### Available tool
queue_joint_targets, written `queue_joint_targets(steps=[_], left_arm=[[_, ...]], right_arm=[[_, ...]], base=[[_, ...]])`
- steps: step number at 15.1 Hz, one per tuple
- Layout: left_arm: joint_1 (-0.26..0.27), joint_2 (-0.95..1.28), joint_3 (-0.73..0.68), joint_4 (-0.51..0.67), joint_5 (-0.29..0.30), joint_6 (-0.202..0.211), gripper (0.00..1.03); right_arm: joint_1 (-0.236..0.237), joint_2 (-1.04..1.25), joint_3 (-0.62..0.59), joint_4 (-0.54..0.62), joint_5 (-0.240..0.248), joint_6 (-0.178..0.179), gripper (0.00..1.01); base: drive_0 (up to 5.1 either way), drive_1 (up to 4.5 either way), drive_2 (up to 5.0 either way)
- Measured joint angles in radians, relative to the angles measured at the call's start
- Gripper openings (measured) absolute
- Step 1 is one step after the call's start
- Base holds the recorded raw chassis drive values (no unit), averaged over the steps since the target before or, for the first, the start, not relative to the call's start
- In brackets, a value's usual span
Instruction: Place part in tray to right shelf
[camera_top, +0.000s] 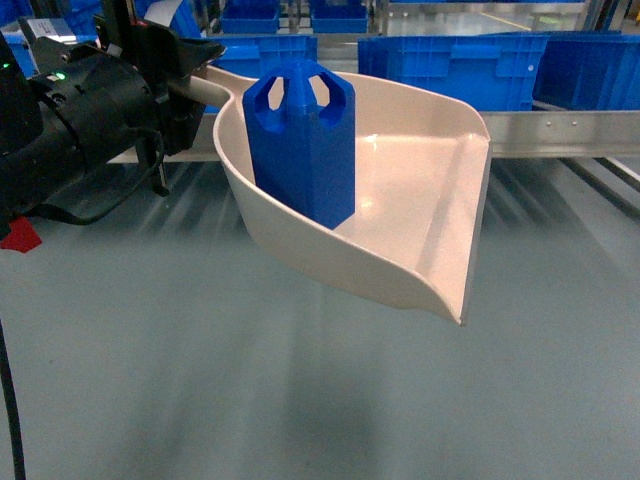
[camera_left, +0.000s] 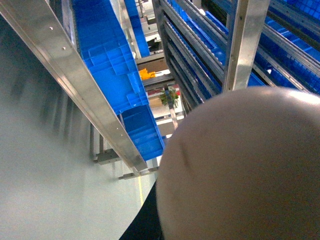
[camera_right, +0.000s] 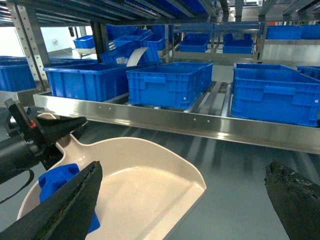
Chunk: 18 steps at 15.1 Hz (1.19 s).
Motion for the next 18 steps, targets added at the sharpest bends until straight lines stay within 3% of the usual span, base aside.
queue_joint_targets(steps=[6,18], left_arm=[[-0.002,0.0,0.0,0.002,0.0,0.0,0.13],[-0.001,0.0,0.0,-0.006,0.0,0.0,0.13]], right_arm=[[-0.002,0.0,0.0,-0.001,0.002,0.0,0.98],[0.0,0.001,0.0,-0.004,0.001,0.0,0.98]], base=[[2.1,2.46,-4.6],[0.2,4.23,-3.9]])
